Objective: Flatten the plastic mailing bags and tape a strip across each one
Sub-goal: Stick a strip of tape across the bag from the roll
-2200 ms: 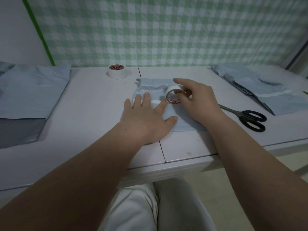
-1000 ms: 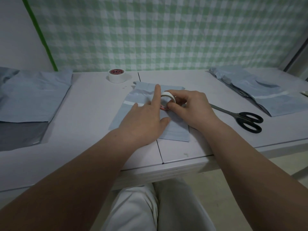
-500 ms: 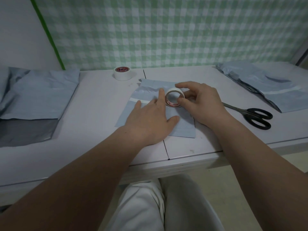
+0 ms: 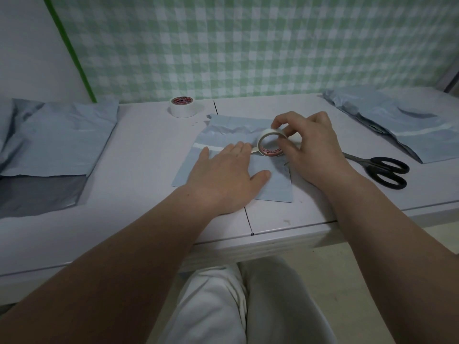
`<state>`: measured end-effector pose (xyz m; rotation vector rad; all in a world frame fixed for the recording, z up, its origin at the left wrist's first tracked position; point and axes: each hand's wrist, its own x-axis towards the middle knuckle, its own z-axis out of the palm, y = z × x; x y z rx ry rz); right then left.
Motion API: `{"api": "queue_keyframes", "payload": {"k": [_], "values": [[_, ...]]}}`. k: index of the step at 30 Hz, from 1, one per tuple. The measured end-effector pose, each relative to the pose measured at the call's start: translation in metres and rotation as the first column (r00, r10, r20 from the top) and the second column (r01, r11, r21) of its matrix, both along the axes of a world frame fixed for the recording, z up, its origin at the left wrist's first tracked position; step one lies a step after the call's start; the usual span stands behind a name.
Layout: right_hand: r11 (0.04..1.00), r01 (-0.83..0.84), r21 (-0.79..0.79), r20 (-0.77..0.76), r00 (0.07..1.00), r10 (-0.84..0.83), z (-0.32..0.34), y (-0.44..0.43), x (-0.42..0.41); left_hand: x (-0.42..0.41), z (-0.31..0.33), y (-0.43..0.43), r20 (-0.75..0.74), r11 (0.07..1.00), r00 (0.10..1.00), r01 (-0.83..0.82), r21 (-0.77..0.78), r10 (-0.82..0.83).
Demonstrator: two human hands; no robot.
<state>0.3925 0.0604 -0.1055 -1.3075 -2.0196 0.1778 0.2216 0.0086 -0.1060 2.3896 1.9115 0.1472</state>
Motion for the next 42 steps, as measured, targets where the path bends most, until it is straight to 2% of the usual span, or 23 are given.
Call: {"api": "queue_keyframes", "payload": {"k": [8,12,17,21,27,35,42], "values": [[1.000,0.026,0.004,0.028,0.999,-0.026,-0.005,0.006,0.000,0.001,-0.001,0.003,-0.029,1.000,1.000,-0.006,-0.019,0.005],[0.999,-0.031,-0.018,-0.014,0.999,0.031,0.000,0.001,-0.003,0.002,0.001,0.002,-0.032,0.997,0.999,-0.018,-0.070,0.016],[0.982,-0.117,-0.149,-0.139,0.986,0.096,0.006,-0.004,-0.001,0.004,0.005,0.002,-0.048,0.991,0.999,-0.025,-0.132,0.018],[0.964,-0.180,-0.194,-0.176,0.974,0.146,0.007,-0.006,-0.003,0.006,0.004,0.000,-0.054,0.990,0.998,-0.026,-0.140,0.019],[0.975,-0.152,-0.163,-0.191,0.974,0.120,0.006,-0.006,-0.003,0.006,0.004,-0.001,-0.071,0.990,0.997,-0.036,-0.138,0.027],[0.992,-0.009,-0.123,-0.167,0.986,-0.012,0.003,-0.005,0.001,0.006,0.004,-0.002,-0.067,0.989,0.997,-0.044,-0.144,0.035],[0.993,0.013,-0.118,-0.163,0.986,-0.032,0.005,-0.005,0.007,0.006,0.004,-0.002,-0.062,0.987,0.997,-0.044,-0.153,0.034]]}}
